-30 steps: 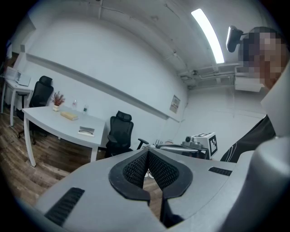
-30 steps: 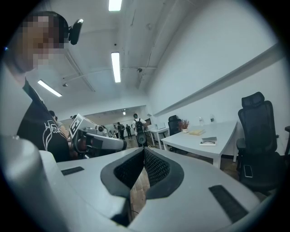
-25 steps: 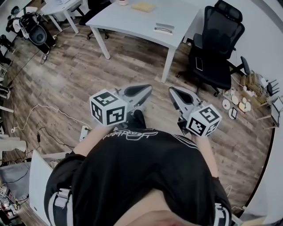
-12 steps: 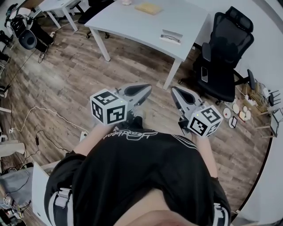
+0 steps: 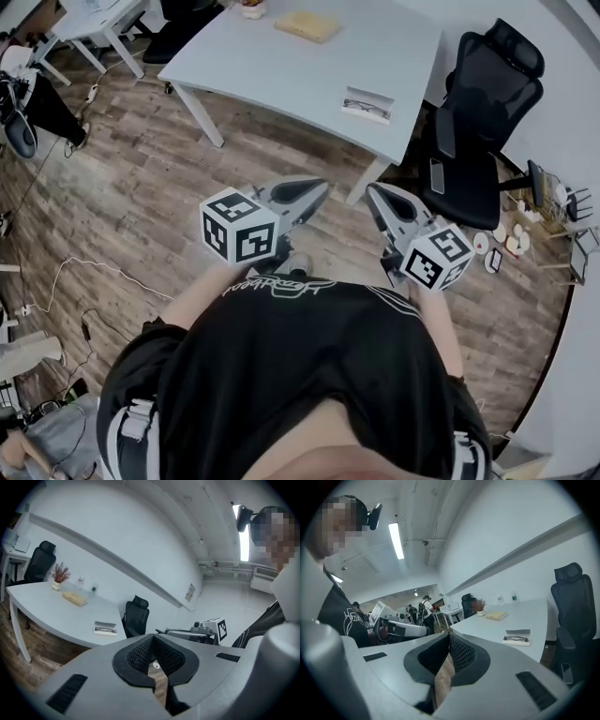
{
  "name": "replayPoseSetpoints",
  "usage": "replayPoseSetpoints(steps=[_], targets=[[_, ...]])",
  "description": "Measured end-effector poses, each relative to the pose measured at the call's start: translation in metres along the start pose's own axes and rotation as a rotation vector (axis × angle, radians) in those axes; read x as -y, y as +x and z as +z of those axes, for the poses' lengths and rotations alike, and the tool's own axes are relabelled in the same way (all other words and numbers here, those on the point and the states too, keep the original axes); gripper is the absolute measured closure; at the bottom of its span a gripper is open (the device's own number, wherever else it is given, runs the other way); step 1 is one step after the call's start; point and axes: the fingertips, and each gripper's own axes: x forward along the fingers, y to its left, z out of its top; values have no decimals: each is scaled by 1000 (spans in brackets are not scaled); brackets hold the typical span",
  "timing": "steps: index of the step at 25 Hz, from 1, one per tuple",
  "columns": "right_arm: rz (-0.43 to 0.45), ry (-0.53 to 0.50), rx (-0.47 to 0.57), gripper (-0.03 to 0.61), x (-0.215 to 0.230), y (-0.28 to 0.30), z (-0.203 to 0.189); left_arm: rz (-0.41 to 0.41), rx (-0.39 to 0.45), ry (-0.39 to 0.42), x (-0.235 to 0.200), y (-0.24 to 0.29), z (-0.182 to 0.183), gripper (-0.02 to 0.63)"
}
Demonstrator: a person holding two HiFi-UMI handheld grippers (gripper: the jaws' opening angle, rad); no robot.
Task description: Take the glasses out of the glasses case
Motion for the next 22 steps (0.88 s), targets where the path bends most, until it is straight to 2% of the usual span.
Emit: replayPoseSetpoints(steps=[9,17,22], targets=[[-99,-24,15,569,39,67,27,-29,3,-2,-89,14,40,606],[-133,-21,10,571,63,81,26,-60,7,-13,-112,34,48,606],[-114,33,46,569,88,81,28,-64,-11,5,-121,58,52,606]])
